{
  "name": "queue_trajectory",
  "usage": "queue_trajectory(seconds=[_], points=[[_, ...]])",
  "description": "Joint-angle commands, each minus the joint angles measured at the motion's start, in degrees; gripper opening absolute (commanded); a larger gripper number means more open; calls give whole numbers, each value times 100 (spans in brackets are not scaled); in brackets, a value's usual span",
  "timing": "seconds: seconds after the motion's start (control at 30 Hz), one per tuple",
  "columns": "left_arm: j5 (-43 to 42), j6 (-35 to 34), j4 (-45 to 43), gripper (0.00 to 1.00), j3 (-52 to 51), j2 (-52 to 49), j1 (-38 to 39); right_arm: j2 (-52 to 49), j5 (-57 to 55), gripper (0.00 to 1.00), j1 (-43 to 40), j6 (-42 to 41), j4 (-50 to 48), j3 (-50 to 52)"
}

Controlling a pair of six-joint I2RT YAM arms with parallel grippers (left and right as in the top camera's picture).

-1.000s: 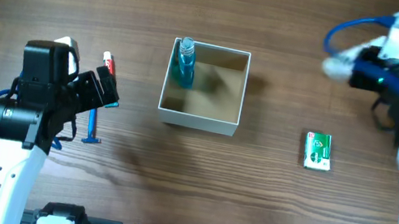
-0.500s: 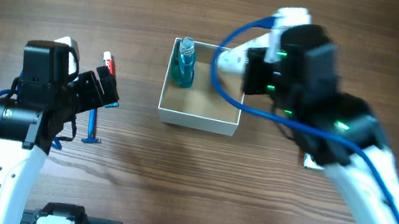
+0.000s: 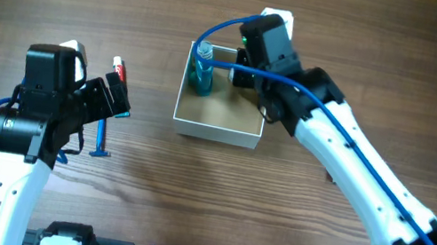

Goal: Pack container
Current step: 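Place the Pantene tube upright in the box corner and release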

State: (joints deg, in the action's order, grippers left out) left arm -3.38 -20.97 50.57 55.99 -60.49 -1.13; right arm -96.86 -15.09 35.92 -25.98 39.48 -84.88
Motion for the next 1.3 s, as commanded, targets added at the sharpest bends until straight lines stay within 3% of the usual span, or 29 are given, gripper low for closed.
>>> queue_trajectory(seconds=[0.0,0.5,0.53,0.6,0.63,0.73,0.93,1.27], points=[[-153,-48,-13,100,94,-7,28,-221,-341,4,-22,-245,-92,-94],[-153,-50,-11,100,94,-7,28,-494,-407,4,-350,-249,-153,-92],[-153,-50,-11,100,94,-7,28,-494,-393,8,-356,-247,-153,-90],[-153,-50,-11,100,94,-7,28,-494,-396,30,-361,-245,-175,-90],[-153,-50,-11,100,94,-7,28,-494,-396,36,-361,-243,-199,-90],[-153,-50,-9,100,94,-7,28,-494,-393,43,-358,-245,-225,-90],[-153,-50,-11,100,94,-7,28,-494,-393,52,-358,-179,-238,-90],[-153,-48,-13,100,94,-7,28,-304,-103,53,-352,52,-214,-94]])
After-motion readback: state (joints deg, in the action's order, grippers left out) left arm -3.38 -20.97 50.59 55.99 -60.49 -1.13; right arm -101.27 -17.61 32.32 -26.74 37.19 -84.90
